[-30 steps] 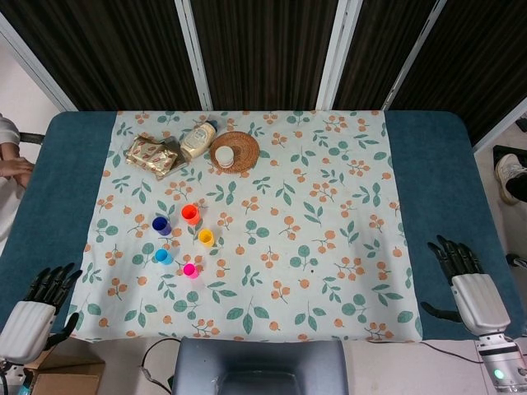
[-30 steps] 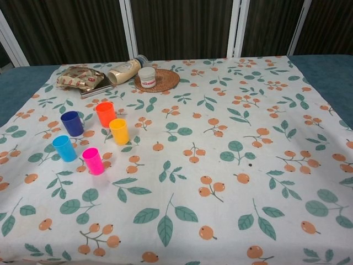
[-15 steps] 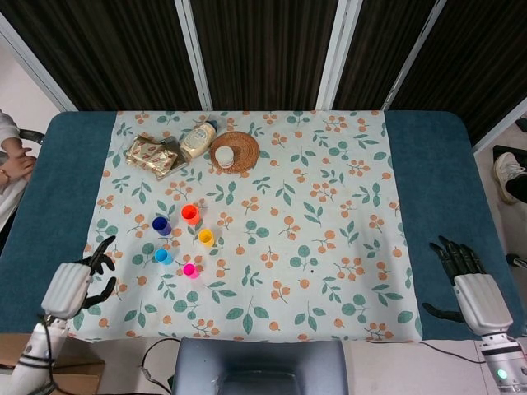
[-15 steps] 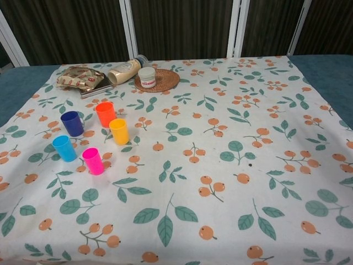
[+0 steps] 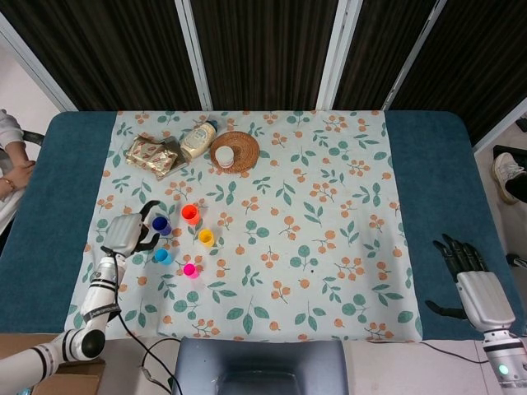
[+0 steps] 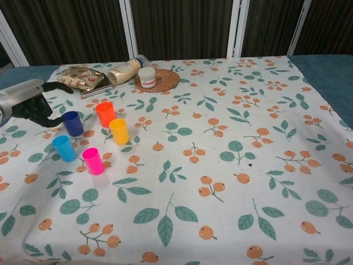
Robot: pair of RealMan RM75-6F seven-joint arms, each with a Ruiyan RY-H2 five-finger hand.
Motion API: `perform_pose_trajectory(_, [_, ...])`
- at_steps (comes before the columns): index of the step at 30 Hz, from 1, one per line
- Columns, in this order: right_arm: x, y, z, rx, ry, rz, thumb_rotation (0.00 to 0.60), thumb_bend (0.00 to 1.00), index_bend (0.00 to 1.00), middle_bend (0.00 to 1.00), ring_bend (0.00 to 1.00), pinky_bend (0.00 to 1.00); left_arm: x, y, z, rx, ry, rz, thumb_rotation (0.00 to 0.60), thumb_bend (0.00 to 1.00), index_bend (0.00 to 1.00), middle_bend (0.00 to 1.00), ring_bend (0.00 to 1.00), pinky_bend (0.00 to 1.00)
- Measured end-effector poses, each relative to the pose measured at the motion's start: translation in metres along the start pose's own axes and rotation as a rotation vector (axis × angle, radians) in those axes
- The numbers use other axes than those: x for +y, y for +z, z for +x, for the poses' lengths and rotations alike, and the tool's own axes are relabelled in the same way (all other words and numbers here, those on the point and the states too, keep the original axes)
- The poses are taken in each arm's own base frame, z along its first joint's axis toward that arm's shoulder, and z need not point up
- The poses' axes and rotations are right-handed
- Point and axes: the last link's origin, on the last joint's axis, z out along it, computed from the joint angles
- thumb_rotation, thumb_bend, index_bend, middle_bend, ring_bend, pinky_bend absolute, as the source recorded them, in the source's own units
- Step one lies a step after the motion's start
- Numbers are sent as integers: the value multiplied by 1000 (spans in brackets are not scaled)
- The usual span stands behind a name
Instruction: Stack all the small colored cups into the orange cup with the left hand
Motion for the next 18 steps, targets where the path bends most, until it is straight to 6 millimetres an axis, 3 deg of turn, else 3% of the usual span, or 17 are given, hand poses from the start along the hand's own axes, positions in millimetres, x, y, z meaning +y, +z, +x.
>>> perform_pose_trajectory(10, [-1,-2,0,-8,8,7,600,204,0,0,0,0,-8,6,-9,-20,26,44,600,369,288,1000,1000,1000])
perform_pose_trajectory(18, [-1,-2,0,-13,9,4,600,204,0,0,0,0,-2,12,-16,-23,-8,35,600,361,300,1000,1000,1000])
